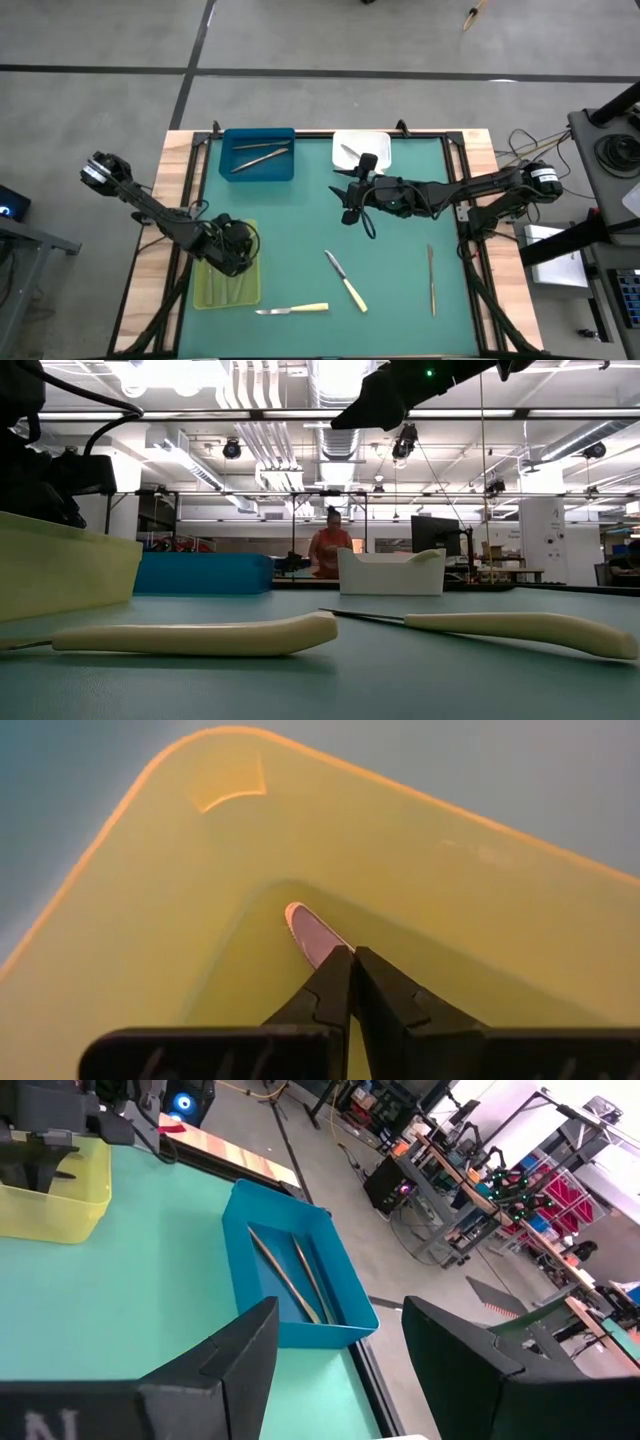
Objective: Sort silverware by color (type)
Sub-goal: Put the green knife into the green bin
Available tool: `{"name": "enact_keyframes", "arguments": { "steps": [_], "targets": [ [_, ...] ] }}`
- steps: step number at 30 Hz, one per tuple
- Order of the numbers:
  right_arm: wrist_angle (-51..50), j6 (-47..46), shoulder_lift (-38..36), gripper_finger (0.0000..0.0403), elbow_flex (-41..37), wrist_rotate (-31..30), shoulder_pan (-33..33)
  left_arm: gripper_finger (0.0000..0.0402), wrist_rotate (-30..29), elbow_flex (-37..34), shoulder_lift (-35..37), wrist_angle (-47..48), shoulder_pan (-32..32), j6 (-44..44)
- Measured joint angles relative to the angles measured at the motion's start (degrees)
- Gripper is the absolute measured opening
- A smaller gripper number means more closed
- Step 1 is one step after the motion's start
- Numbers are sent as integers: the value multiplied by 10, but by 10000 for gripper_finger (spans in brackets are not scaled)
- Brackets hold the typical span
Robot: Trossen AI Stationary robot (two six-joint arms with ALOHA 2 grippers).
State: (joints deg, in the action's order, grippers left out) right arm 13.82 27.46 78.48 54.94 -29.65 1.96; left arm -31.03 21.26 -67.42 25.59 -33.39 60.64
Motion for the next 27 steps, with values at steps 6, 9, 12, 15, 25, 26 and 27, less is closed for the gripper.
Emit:
{"name": "enact_keyframes", "arguments": {
  "steps": [6, 9, 12, 15, 25, 26, 27],
  "targets": [
    [0, 0, 0, 206, 0, 0, 0, 0, 0, -1, 0, 1, 0, 3],
    [0, 0, 0, 206, 0, 0, 0, 0, 5, -1, 0, 5, 0, 9],
    [0, 0, 0, 206, 0, 0, 0, 0, 15, 1, 0, 18, 0, 14],
    [-1, 0, 0, 206, 0, 0, 0, 0, 17, 4, 0, 18, 0, 17],
    [-2, 0, 0, 206, 0, 0, 0, 0, 18, 28, 0, 35, 0, 12],
    [-2, 0, 0, 206, 0, 0, 0, 0, 18, 30, 0, 31, 0, 9],
    [-2, 0, 0, 206, 0, 0, 0, 0, 18, 30, 0, 28, 0, 5]
  ]
}}
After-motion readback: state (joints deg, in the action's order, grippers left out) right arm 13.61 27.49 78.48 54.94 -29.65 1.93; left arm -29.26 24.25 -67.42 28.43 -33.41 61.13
